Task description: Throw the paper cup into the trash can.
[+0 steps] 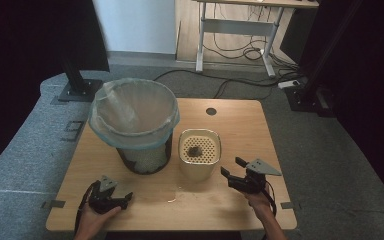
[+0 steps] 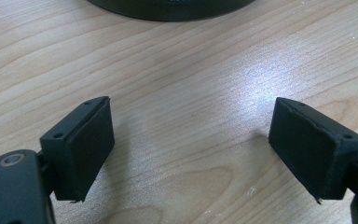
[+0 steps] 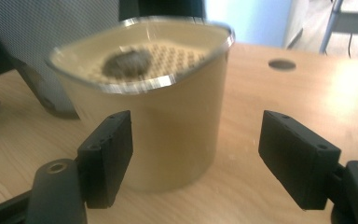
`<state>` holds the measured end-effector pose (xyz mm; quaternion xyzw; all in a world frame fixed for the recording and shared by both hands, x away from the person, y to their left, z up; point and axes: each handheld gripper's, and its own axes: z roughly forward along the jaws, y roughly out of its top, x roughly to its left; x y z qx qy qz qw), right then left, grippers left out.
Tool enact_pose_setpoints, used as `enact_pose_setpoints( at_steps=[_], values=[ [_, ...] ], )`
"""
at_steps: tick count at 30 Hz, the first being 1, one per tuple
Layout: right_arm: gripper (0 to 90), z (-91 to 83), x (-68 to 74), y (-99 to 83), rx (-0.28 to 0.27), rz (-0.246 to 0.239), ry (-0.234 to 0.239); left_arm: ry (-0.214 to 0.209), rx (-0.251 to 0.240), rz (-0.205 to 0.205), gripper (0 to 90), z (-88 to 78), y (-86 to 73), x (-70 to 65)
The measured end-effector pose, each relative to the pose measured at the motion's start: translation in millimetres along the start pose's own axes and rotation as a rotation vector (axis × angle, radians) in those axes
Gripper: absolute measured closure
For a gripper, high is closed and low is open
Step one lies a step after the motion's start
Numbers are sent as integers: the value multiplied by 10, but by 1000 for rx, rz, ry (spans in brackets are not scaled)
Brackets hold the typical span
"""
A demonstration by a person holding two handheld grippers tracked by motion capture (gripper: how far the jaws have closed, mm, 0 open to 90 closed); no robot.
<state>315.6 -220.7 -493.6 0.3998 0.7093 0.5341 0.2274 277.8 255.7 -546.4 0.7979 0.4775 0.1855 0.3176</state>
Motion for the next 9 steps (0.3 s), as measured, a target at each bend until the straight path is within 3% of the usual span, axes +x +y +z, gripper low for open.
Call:
enact_pose_setpoints(
  at_steps=[4,9],
  values=[
    [260,23,-39,-112,17,21,-12,1,-1,-1,135,1,0,0],
    [260,18,-49,-104,14,16,-24,2,0,-3,134,5,5,3]
  ],
)
